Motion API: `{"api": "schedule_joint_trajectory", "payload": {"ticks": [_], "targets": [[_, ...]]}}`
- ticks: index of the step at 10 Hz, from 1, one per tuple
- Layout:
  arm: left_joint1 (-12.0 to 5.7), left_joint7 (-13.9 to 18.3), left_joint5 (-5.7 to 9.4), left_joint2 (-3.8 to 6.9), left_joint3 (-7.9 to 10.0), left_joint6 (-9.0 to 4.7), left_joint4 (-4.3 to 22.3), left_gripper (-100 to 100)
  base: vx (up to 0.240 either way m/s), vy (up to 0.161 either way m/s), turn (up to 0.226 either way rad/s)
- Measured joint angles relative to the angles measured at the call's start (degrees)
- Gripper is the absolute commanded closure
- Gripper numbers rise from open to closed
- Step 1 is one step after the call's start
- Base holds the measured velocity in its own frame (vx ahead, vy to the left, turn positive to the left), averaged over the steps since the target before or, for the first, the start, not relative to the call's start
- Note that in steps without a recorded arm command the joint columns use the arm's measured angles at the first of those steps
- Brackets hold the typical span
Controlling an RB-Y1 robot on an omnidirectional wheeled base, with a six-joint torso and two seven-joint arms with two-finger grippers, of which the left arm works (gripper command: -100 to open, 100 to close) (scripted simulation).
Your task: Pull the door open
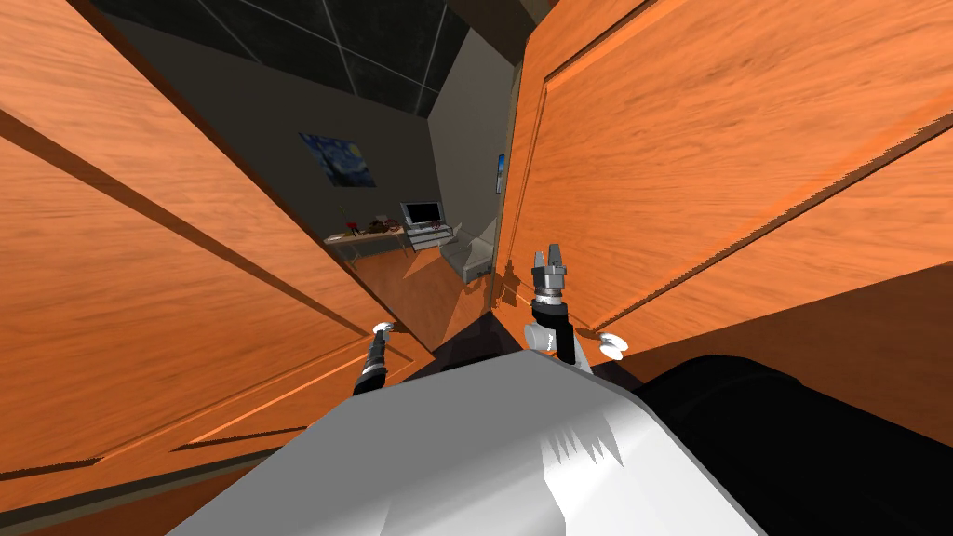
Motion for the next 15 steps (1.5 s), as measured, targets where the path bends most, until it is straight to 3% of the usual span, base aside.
{"api": "schedule_joint_trajectory", "payload": {"ticks": [15], "targets": [[-1.03,20.11,5.49,0.69,-0.75,0.27,1.5,100,-0.046,0.009,-0.057]]}}
